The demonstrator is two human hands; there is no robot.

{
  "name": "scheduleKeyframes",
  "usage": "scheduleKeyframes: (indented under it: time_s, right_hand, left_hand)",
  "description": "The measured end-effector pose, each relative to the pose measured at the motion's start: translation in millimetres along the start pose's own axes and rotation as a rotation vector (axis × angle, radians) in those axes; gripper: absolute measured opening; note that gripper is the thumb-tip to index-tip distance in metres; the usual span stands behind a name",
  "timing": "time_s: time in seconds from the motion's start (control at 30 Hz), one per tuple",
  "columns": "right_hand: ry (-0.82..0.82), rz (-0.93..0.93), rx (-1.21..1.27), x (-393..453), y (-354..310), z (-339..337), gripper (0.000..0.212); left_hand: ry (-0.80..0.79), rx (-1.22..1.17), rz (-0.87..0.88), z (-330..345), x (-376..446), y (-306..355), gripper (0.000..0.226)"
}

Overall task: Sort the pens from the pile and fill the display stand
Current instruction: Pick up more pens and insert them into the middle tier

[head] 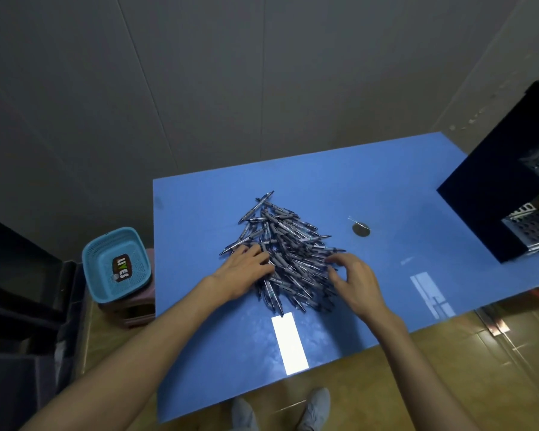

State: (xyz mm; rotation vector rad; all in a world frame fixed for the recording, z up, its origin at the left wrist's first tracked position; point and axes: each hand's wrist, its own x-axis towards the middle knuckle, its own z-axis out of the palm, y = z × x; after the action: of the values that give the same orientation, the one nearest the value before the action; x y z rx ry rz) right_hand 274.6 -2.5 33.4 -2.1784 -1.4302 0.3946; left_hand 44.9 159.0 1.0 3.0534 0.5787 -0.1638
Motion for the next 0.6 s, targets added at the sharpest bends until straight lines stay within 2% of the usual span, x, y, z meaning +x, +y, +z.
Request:
scheduleKeyframes:
  time_s: [0.6]
  right_hand:
    - [-0.023,-0.047,-0.031,5,24,-29,0.022]
  left_hand:
    - [-0.108,0.179,0.045,-13,13,4,0.037]
